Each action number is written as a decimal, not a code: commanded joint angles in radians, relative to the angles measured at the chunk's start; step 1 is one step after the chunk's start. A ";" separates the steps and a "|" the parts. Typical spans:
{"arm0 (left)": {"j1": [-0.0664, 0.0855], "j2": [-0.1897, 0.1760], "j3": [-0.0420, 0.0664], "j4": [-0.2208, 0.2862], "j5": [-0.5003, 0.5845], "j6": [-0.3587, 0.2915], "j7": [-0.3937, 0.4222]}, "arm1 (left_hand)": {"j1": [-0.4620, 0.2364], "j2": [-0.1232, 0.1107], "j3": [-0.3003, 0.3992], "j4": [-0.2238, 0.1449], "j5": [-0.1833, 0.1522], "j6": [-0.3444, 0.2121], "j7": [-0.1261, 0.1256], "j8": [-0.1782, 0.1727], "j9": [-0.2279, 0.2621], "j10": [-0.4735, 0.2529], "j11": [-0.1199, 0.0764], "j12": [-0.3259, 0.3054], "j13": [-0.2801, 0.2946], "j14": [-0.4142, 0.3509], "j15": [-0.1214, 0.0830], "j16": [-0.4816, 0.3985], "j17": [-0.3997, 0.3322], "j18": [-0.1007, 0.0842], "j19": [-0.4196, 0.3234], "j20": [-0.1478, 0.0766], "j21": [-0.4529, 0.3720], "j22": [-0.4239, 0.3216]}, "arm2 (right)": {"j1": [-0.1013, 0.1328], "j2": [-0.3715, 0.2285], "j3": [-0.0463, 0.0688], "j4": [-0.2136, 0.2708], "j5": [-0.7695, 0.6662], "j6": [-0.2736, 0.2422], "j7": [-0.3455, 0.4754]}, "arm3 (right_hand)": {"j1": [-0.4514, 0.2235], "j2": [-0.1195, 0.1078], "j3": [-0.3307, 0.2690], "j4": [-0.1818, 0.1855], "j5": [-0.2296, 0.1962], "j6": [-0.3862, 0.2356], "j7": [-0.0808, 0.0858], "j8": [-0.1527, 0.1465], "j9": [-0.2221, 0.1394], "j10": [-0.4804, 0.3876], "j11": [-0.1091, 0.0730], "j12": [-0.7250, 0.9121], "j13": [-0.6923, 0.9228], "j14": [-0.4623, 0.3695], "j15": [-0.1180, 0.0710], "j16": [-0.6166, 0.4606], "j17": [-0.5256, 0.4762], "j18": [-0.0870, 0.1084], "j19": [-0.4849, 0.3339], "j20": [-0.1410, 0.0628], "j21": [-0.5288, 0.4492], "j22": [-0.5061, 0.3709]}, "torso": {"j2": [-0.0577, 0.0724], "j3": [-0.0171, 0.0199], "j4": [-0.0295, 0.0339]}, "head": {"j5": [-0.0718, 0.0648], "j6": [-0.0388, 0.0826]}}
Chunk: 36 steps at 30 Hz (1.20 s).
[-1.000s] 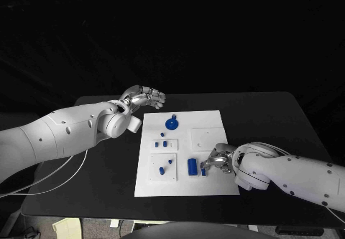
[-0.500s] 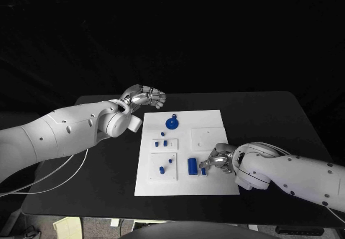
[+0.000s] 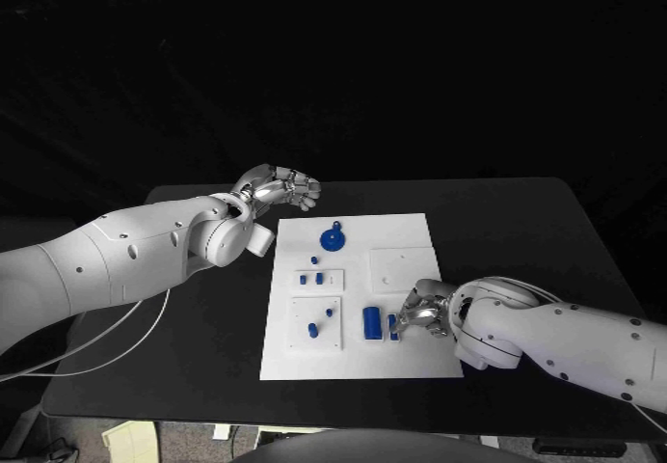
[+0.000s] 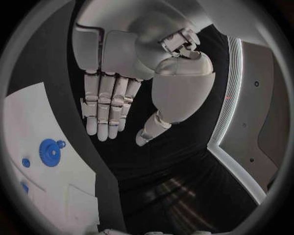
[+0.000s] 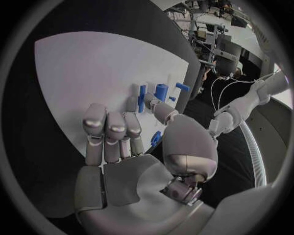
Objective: Assemble the parts on the task board
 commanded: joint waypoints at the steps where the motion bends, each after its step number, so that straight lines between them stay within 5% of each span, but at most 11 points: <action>1: 0.001 0.001 0.001 0.002 0.002 0.012 0.007 | -0.008 -0.001 -0.003 0.001 -0.005 -0.008 0.000 0.006 -0.001 -0.004 0.000 -0.004 -0.002 0.001 0.005 -0.004 0.001 0.011 0.000 0.004 -0.004 0.001 | -0.008 0.005 -0.004 -0.001 -0.038 0.018 0.019 | 0.004 0.018 0.000 -0.014 -0.005 -0.002 0.006 -0.004 -0.004 -0.003 -0.001 -0.004 0.001 -0.004 -0.004 -0.007 0.001 0.091 -0.007 -0.001 0.000 0.011 | 0.000 0.0003 0.0001 | 0.000 0.000; 9: 0.001 0.001 0.001 0.003 0.002 0.011 0.007 | -0.008 -0.001 -0.003 0.001 -0.004 -0.008 0.000 0.006 -0.001 -0.004 0.000 -0.004 -0.002 0.001 0.005 -0.005 0.002 0.011 0.000 0.004 -0.005 0.002 | -0.010 0.009 -0.007 -0.017 -0.107 0.025 0.016 | -0.009 0.048 -0.001 -0.020 -0.005 0.006 0.005 -0.004 -0.003 0.004 -0.002 0.000 0.004 -0.003 -0.004 -0.007 0.001 0.091 -0.008 0.007 0.000 0.011 | 0.000 0.0000 0.0002 | -0.001 0.000; 17: 0.001 0.001 0.001 0.002 0.002 0.011 0.007 | -0.008 -0.001 -0.003 0.001 -0.004 -0.008 0.000 0.006 -0.001 -0.004 0.000 -0.004 -0.002 0.001 0.005 -0.005 0.003 0.011 0.001 0.004 -0.005 0.002 | -0.011 0.007 -0.008 -0.017 -0.098 0.026 0.016 | -0.013 0.049 0.005 -0.021 -0.005 0.009 0.004 -0.005 -0.005 0.006 -0.003 0.000 0.004 -0.002 -0.004 -0.007 0.001 0.091 -0.008 0.009 0.001 0.011 | 0.000 0.0003 0.0000 | -0.001 0.000; 24: 0.001 0.001 0.001 0.001 0.002 0.010 0.006 | -0.008 0.000 -0.003 0.002 -0.004 -0.008 0.000 0.006 -0.001 -0.004 0.000 -0.004 -0.002 0.001 0.005 -0.006 0.003 0.011 0.001 0.004 -0.005 0.002 | -0.011 -0.010 -0.008 -0.018 -0.037 0.049 0.032 | -0.065 -0.009 -0.007 0.015 -0.005 0.009 0.006 -0.012 -0.011 0.000 -0.001 -0.009 -0.003 -0.001 -0.003 -0.009 0.000 0.091 -0.006 0.015 0.000 0.009 | 0.000 -0.0003 -0.0002 | -0.001 0.000; 29: 0.001 0.001 0.001 -0.002 0.004 0.010 0.005 | -0.008 -0.001 -0.003 0.002 -0.004 -0.009 0.000 0.006 -0.002 -0.005 0.000 -0.004 -0.002 0.001 0.005 -0.006 0.004 0.011 0.001 0.004 -0.005 0.002 | -0.006 -0.028 -0.005 -0.011 -0.001 0.035 0.060 | -0.177 -0.091 -0.055 0.101 -0.004 -0.006 0.011 -0.022 -0.015 -0.030 0.003 -0.036 -0.024 -0.005 0.000 -0.015 -0.003 0.090 -0.011 0.015 -0.008 0.004 | -0.001 -0.0002 0.0001 | -0.007 0.012; 30: 0.001 0.002 0.001 -0.004 0.010 0.008 0.005 | -0.008 -0.001 -0.004 0.002 -0.004 -0.009 0.000 0.006 -0.002 -0.005 0.000 -0.004 -0.002 0.001 0.005 -0.006 0.004 0.011 0.001 0.004 -0.006 0.002 | -0.001 -0.031 -0.004 -0.011 0.002 0.024 0.069 | -0.230 -0.072 -0.104 0.108 0.000 -0.014 0.009 -0.026 -0.015 -0.041 0.005 -0.043 -0.028 -0.009 0.000 -0.017 -0.003 0.091 -0.021 0.014 -0.011 0.005 | -0.001 -0.0002 -0.0001 | -0.007 0.015; 31: 0.001 0.002 0.001 -0.005 0.022 0.006 0.005 | -0.010 -0.001 -0.004 0.003 -0.005 -0.009 0.000 0.006 -0.002 -0.005 0.001 -0.004 -0.002 0.001 0.005 -0.007 0.004 0.011 0.001 0.004 -0.006 0.003 | 0.004 -0.034 -0.001 -0.011 0.010 0.022 0.080 | -0.265 -0.042 -0.187 0.057 -0.007 -0.023 0.012 -0.030 -0.012 -0.063 0.001 -0.054 -0.033 -0.017 -0.004 -0.020 -0.002 0.091 -0.042 0.002 -0.016 0.009 | -0.001 -0.0005 0.0000 | -0.006 0.022; 32: 0.001 0.002 0.001 -0.006 0.028 0.006 0.004 | -0.010 -0.001 -0.004 0.003 -0.005 -0.009 0.000 0.006 -0.002 -0.005 0.001 -0.004 -0.002 0.001 0.005 -0.007 0.005 0.011 0.001 0.005 -0.006 0.003 | 0.007 -0.037 0.003 -0.011 0.022 0.016 0.092 | -0.277 -0.039 -0.203 0.048 -0.004 -0.028 0.010 -0.032 -0.013 -0.074 0.002 -0.063 -0.040 -0.019 -0.002 -0.022 -0.002 0.091 -0.046 0.000 -0.019 0.009 | -0.001 -0.0006 -0.0003 | -0.005 0.026; 36: 0.001 0.007 0.001 -0.018 0.046 0.004 0.005 | -0.011 -0.002 -0.005 0.003 -0.005 -0.010 0.000 0.006 -0.002 -0.005 0.001 -0.004 -0.002 0.001 0.006 -0.008 0.005 0.011 0.001 0.005 -0.006 0.003 | 0.024 -0.044 0.015 -0.024 0.047 -0.004 0.134 | -0.311 -0.079 -0.190 0.075 -0.004 -0.050 0.015 -0.046 -0.017 -0.101 0.007 -0.086 -0.057 -0.023 0.002 -0.032 -0.006 0.091 -0.055 -0.011 -0.034 0.002 | -0.003 -0.0011 -0.0012 | -0.006 0.047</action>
